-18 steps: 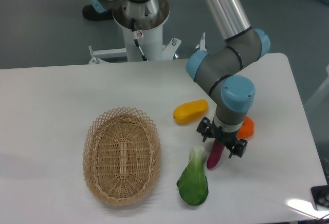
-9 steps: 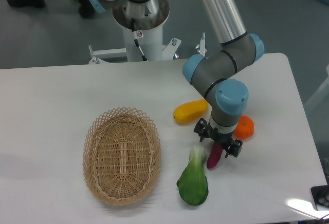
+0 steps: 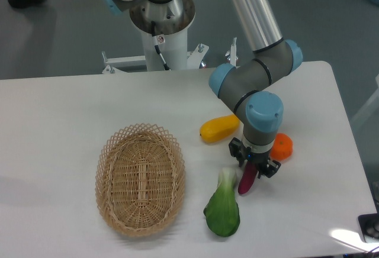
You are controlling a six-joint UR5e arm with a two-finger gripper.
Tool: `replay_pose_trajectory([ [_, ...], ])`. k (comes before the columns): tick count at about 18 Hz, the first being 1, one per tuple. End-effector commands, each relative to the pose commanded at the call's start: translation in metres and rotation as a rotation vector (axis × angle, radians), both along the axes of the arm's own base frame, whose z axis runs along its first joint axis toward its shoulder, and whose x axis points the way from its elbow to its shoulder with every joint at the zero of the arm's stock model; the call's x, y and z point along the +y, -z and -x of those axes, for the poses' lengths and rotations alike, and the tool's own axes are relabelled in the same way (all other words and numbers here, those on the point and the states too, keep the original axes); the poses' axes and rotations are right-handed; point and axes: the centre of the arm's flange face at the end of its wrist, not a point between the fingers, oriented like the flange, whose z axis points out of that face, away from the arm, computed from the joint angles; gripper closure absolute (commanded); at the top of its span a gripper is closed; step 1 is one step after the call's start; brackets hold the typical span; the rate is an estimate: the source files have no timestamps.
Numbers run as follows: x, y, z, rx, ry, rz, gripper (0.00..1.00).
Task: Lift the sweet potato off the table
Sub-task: 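Lift the held sweet potato up and away from the table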
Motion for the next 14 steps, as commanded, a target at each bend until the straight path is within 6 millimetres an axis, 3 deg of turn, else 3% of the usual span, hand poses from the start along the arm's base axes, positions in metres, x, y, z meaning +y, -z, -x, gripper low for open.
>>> replay_pose_trajectory([
  [3,0.001,-0.008,0.002,0.012,0.003,-0.009,0.77],
  [5,-0.001,-0.027,0.004,0.033,0.001,-0.031,0.77],
  [14,-0.016,-0.147,0.027,0.063,-0.011,-0.168,0.76],
])
